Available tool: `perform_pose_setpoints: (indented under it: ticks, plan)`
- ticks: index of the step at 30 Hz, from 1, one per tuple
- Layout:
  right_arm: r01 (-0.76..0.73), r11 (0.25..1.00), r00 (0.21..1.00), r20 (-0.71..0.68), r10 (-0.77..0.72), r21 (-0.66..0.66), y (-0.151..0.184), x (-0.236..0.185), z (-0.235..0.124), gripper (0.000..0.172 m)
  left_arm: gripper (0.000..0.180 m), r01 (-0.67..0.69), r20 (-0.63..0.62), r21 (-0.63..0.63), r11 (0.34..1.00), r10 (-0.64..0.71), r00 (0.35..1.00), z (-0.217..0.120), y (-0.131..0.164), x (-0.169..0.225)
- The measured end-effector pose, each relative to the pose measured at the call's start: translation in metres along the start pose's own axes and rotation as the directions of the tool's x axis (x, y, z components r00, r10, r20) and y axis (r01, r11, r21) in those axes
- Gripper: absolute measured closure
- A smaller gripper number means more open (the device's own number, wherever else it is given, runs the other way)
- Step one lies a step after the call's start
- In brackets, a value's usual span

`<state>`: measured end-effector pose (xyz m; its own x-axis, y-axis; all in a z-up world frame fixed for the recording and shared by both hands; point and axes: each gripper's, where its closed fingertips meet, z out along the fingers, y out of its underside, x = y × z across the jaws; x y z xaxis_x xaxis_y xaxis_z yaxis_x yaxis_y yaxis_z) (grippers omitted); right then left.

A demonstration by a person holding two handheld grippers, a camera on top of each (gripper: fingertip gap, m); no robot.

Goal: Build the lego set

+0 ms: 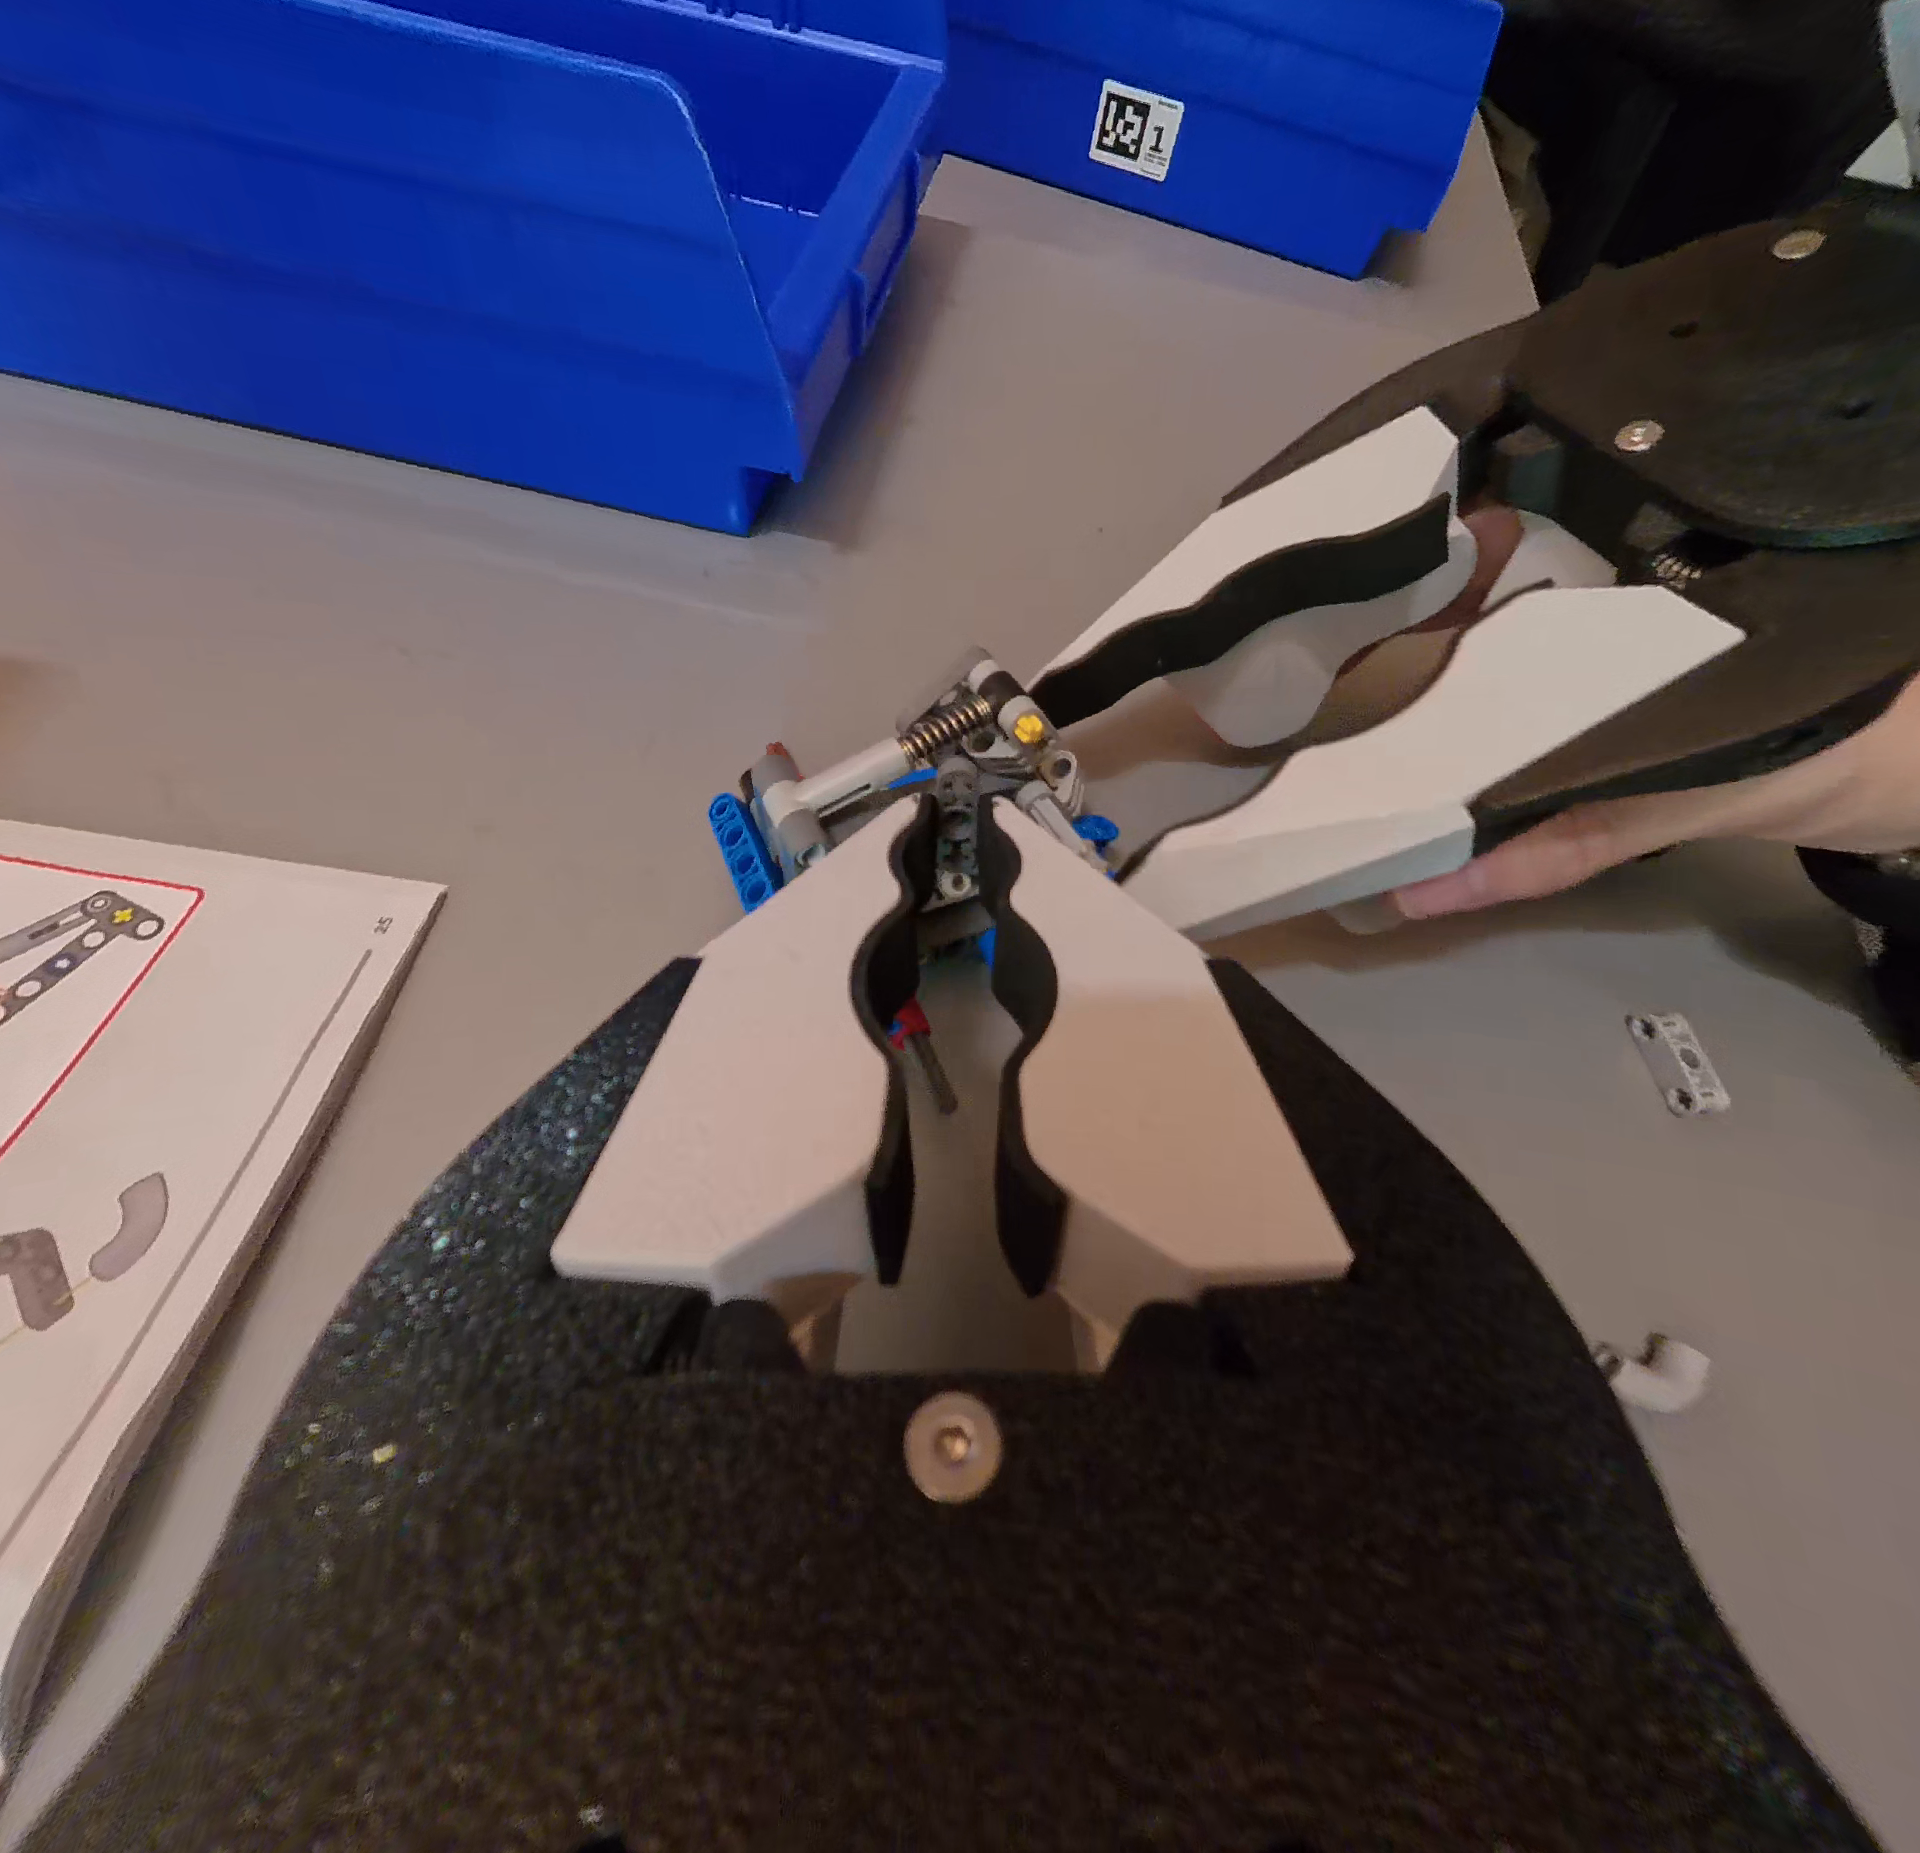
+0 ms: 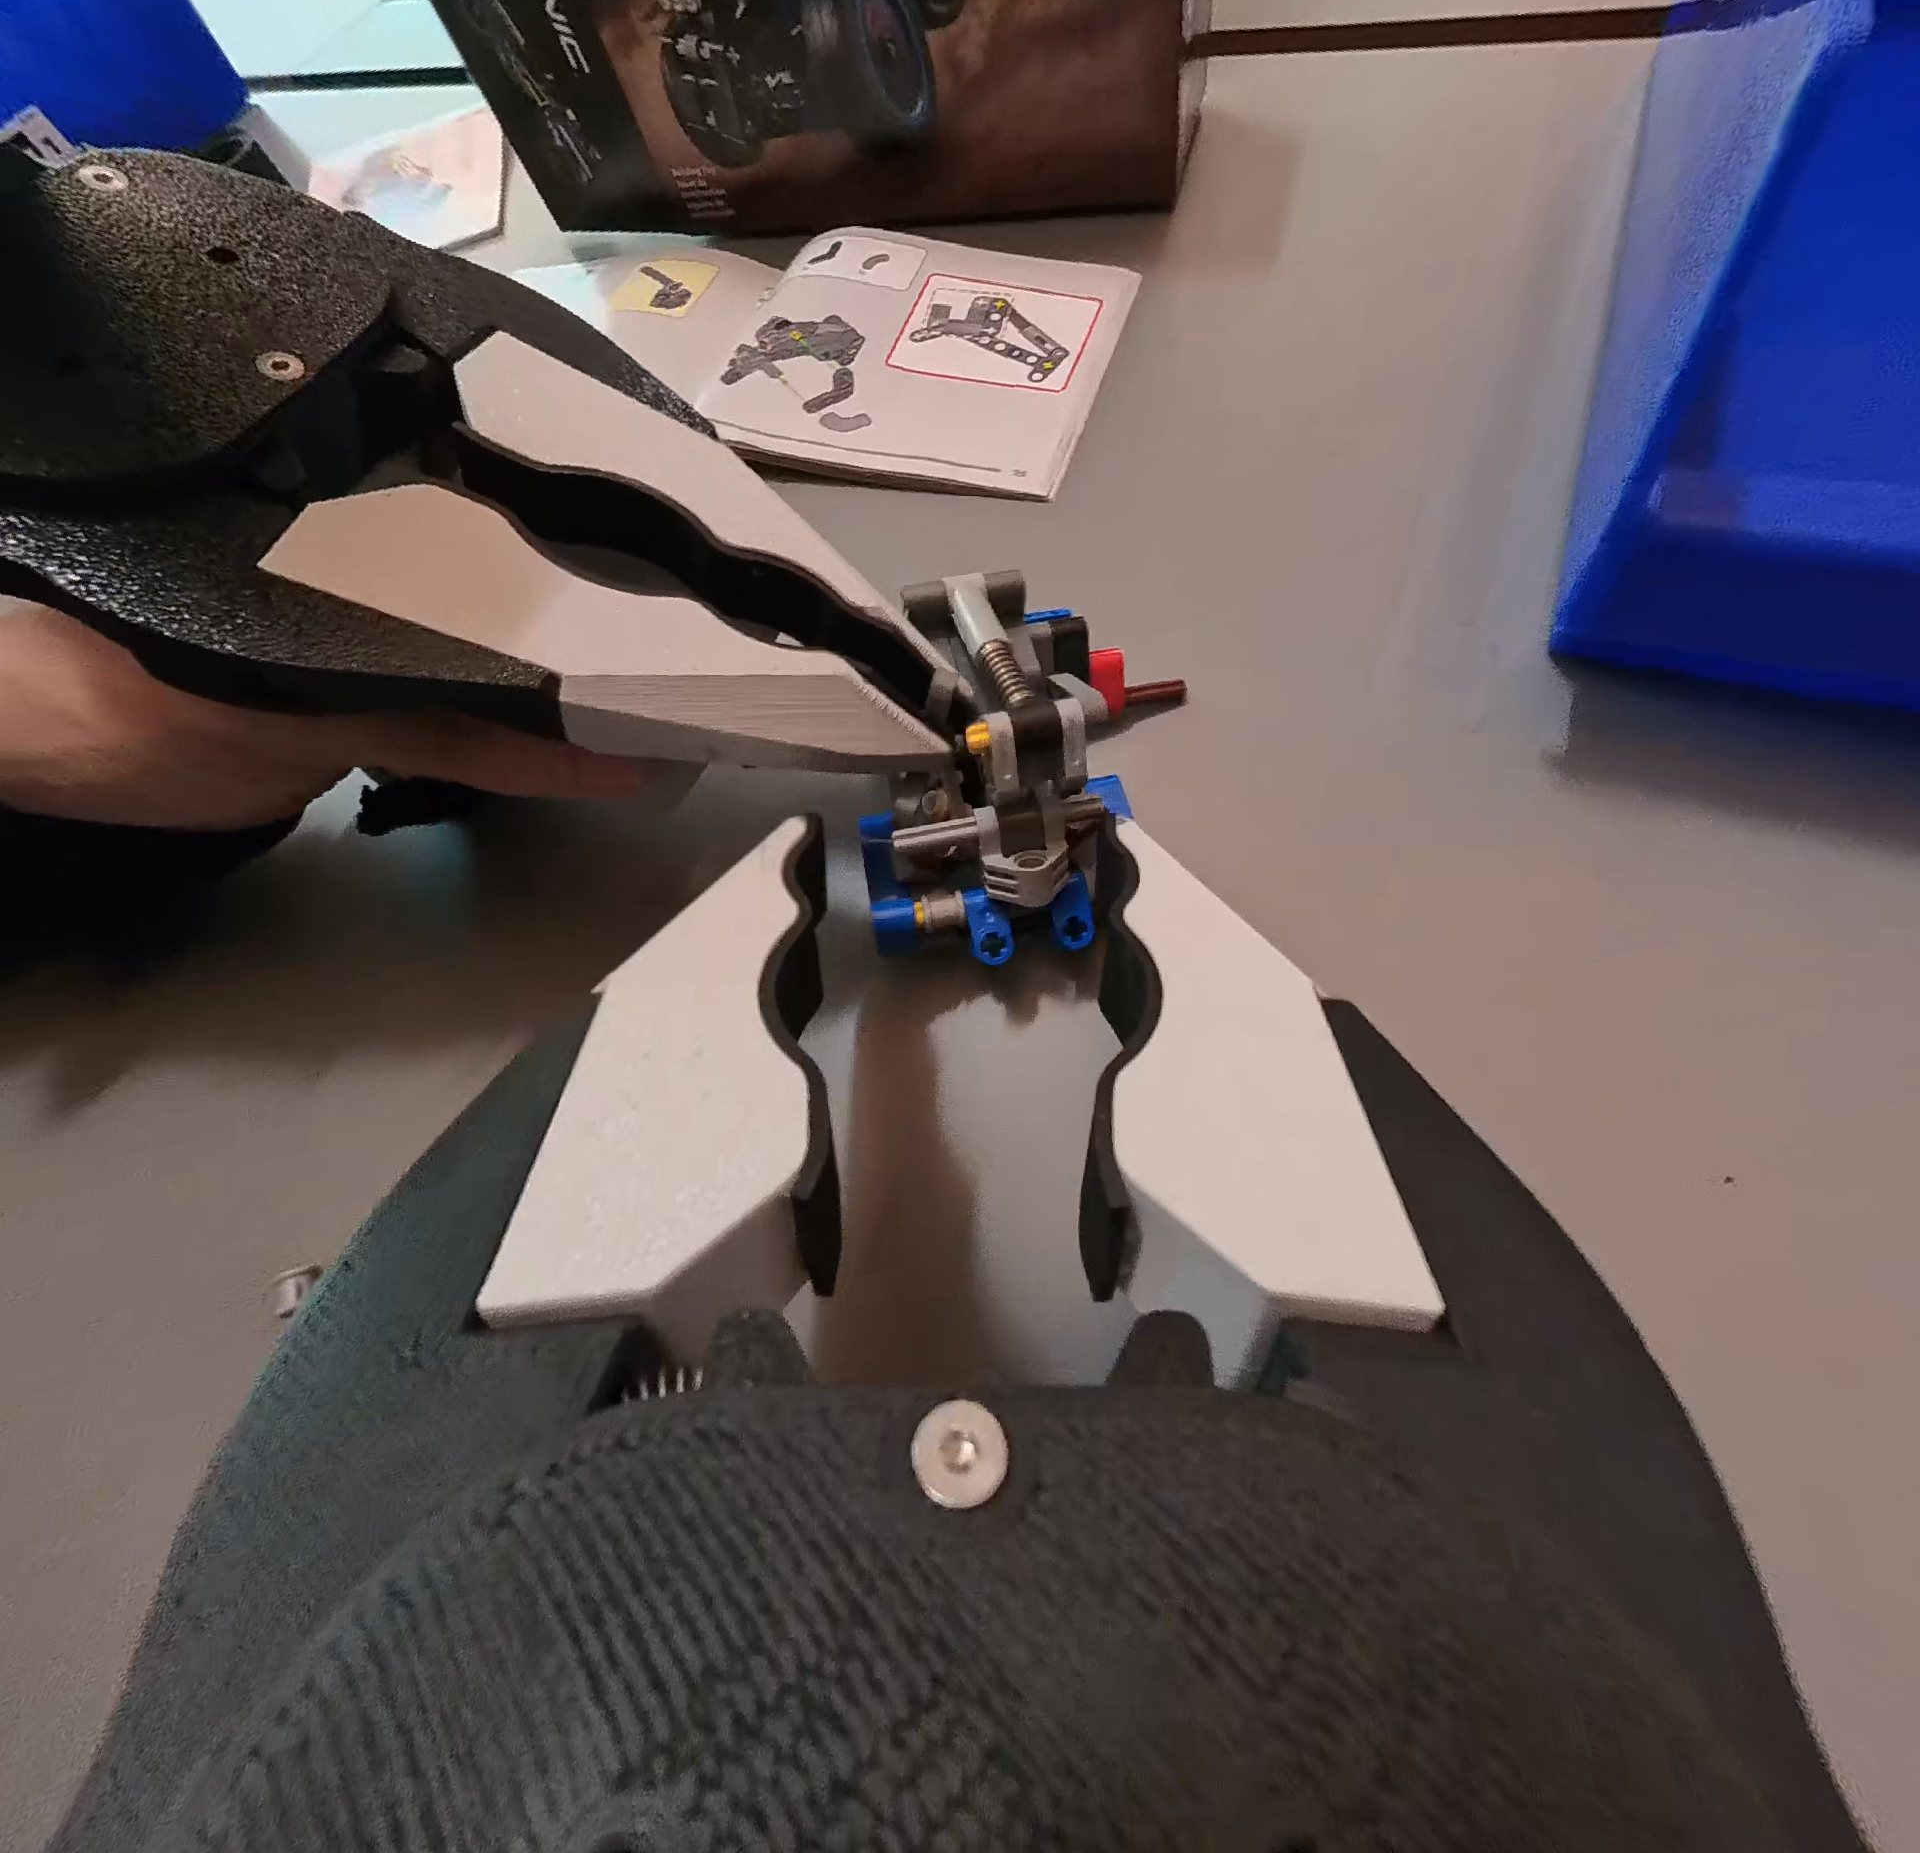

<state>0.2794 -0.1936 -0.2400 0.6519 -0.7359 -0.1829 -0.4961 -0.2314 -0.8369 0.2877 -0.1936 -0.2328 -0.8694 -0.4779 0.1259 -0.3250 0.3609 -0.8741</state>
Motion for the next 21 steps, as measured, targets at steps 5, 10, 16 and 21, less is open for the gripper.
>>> perform_pose_setpoints:
  ticks: [5,10,16,21]
  plan:
    - [-0.005,0.996,0.998,-0.055,0.01,0.085,-0.004,-0.004,-0.015,0.129,0.177,0.021,0.031,0.023,1.0,-0.021,0.999,-0.009,0.002,-0.001]
    - [0.069,0.994,0.995,-0.081,-0.063,0.08,-0.01,-0.015,-0.019,0.143,0.177,0.043,0.046,0.05,0.998,-0.045,0.998,-0.016,0.001,0.001]
    - [0.098,0.993,0.995,-0.026,-0.096,0.068,-0.007,-0.031,-0.01,0.16,0.177,0.07,0.024,0.081,0.994,-0.072,0.997,-0.02,-0.002,0.011]
    - [0.112,0.989,0.994,0.005,-0.113,0.096,-0.011,-0.033,-0.015,0.17,0.177,0.064,-0.008,0.113,0.991,-0.064,0.998,-0.025,-0.008,0.016]
